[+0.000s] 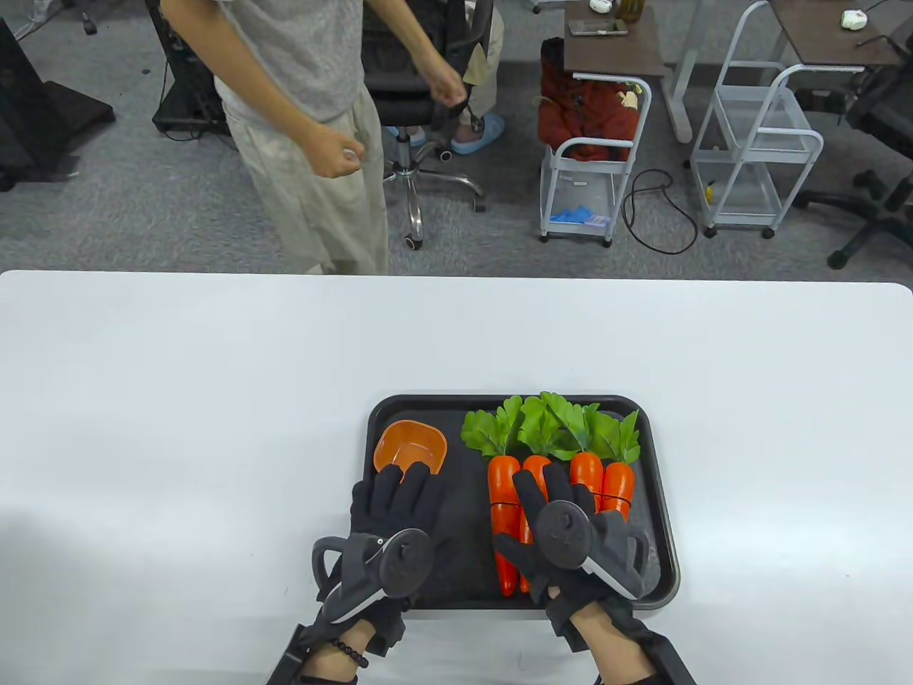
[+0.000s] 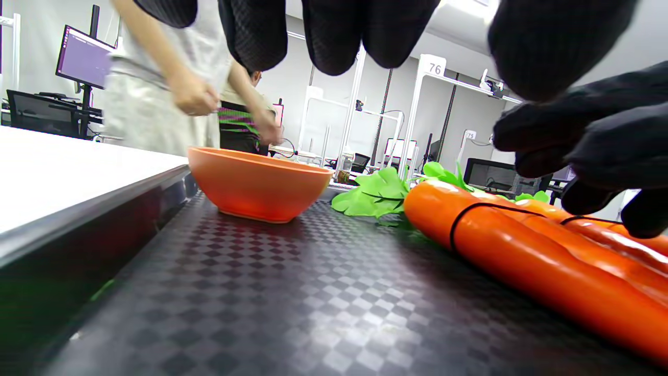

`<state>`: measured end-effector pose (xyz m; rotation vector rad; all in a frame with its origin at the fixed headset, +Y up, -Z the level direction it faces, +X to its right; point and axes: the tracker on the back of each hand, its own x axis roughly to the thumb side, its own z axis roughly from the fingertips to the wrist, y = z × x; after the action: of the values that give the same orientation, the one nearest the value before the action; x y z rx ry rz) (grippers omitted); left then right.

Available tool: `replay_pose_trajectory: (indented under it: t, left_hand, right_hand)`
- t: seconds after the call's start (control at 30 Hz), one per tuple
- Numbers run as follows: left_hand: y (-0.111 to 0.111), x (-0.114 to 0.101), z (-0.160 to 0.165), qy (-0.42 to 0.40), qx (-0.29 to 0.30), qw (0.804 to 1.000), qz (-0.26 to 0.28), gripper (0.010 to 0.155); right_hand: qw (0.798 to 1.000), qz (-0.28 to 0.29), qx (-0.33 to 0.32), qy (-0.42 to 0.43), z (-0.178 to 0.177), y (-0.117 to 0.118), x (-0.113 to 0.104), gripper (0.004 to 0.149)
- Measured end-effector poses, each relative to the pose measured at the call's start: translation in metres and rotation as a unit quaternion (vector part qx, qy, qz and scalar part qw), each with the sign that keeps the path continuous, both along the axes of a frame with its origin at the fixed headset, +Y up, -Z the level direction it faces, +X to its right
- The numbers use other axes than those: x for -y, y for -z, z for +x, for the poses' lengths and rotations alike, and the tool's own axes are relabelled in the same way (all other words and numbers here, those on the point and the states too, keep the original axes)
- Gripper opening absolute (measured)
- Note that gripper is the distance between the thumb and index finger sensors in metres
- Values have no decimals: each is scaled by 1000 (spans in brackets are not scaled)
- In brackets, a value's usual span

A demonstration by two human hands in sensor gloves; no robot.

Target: Pinch and pull to detach rubber bands

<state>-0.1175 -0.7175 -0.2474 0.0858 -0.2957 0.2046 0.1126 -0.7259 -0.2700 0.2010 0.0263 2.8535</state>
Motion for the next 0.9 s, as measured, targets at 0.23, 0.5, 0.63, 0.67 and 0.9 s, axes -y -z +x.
replay_pose_trajectory:
  t: [0.23,0.5,0.63,0.67,0.9]
  left_hand:
    - [-1,-1,-2,-5,3,1000,3,77]
    - [-1,-1,-4,-11,0,1000,9,77]
    - [0,-2,-5,-12,0,1000,10,76]
    - [0,-2,-5,-12,0,1000,10,76]
    - [-1,-2,-5,-12,0,1000,10,76]
  right_hand:
    - [994,-57,55,-81,-25,23,-5,88]
    - [982,-93,82,-144,-42,39,5,90]
    - [976,-93,90,-175,-48,43,8,91]
    - [975,-91,91,-183,-50,44,8,91]
    - [974,-89,102,-184,-55,47,14,93]
